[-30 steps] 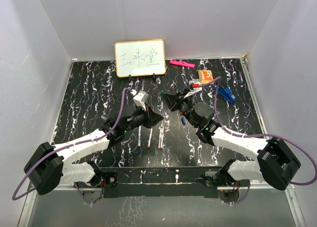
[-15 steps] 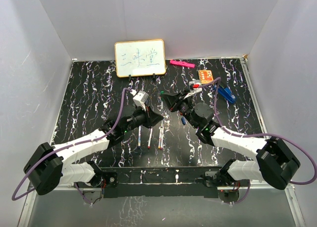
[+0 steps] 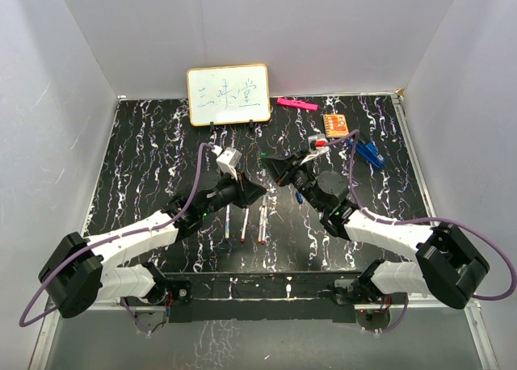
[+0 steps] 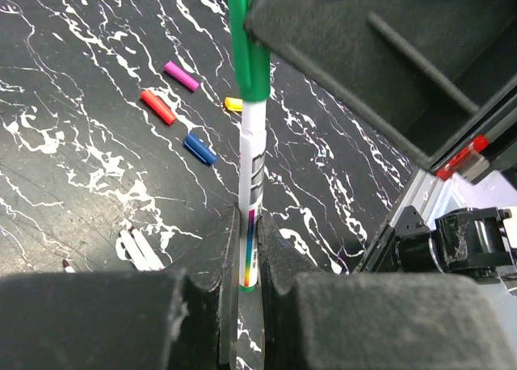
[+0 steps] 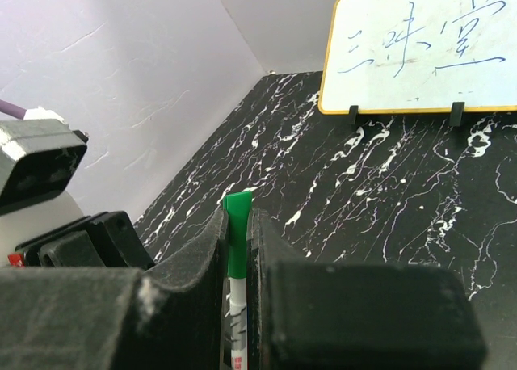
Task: Insert the pens into the pen caps
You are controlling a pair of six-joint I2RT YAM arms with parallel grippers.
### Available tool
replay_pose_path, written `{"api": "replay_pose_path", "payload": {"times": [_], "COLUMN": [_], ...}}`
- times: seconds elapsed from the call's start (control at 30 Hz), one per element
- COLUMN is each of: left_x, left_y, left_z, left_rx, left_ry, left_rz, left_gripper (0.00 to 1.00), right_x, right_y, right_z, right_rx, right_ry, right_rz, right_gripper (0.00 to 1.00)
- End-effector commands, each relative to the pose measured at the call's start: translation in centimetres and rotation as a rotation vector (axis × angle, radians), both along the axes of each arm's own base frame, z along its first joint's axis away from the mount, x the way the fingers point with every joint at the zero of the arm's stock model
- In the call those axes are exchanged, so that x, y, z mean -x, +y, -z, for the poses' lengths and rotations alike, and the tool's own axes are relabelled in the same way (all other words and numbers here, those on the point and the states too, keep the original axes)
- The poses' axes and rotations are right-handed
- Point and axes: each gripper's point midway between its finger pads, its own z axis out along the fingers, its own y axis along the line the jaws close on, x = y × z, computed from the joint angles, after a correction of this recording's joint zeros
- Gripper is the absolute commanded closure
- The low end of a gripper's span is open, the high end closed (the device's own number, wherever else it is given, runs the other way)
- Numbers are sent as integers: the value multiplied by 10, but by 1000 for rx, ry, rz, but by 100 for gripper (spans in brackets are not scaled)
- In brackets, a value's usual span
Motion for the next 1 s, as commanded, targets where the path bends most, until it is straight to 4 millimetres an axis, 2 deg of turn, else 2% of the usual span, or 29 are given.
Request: {"api": "replay_pose_path", "payload": {"times": [0.0,0.23,0.47,0.73,0.97], "left_x": [-1,-1,-6,-8,-16], "left_y": [-2,4,24,22,33], "left_z": [-31,-45,-75,-99,-120], "left_rx": [82,144,233,308,317], "left_ry": [-72,-98,-201,-254,-328], "left_rz": [-5,-42,-133,-133,-200], "left_gripper": [100,100,100,100,100], "right_x": [6,12,19,33,37], "right_y": [5,12,17,34,37], "right_z": [0,19,34,58,79], "right_rx": [-38,-4,66,108,165], "right_ry": [-26,0,22,74,129], "right_rz": [-41,-77,-126,-250,-266], "right_gripper": [100,100,100,100,100]}}
